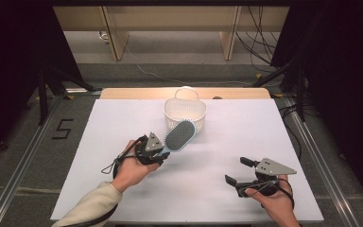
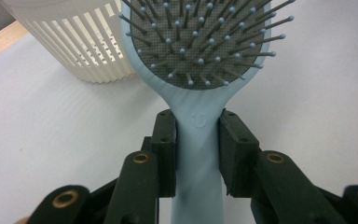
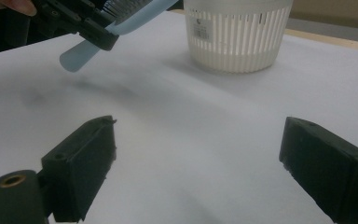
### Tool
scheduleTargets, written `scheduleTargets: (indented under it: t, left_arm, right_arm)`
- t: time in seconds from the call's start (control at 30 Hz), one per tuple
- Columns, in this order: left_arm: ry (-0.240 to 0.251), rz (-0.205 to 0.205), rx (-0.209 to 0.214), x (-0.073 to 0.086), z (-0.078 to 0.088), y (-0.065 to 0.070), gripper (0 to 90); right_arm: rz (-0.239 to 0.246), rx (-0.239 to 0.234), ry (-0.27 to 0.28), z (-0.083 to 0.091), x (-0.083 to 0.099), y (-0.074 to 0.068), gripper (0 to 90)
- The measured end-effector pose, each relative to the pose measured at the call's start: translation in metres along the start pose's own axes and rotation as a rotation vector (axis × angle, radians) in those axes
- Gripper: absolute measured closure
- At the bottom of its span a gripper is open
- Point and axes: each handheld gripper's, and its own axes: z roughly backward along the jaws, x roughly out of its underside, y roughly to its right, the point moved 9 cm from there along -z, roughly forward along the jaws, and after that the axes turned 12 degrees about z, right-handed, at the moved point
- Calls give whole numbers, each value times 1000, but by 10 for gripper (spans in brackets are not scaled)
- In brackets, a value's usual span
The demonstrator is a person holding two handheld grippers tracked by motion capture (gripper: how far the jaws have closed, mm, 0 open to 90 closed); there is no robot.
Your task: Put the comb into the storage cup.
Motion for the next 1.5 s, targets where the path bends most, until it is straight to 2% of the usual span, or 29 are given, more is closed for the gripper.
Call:
scheduleTargets:
  t: [0.5, 1.3, 1.5]
  left_arm:
    - [23, -17, -12, -3, 2, -1, 696]
    - [96, 14, -18, -14, 8, -1, 696]
    - [113, 32, -22, -15, 9, -3, 696]
  right_arm:
    - [1, -1, 0, 0, 0, 0, 114]
    - [3, 0, 2, 0, 0, 0, 114]
    - [2, -1, 1, 0, 0, 0, 114]
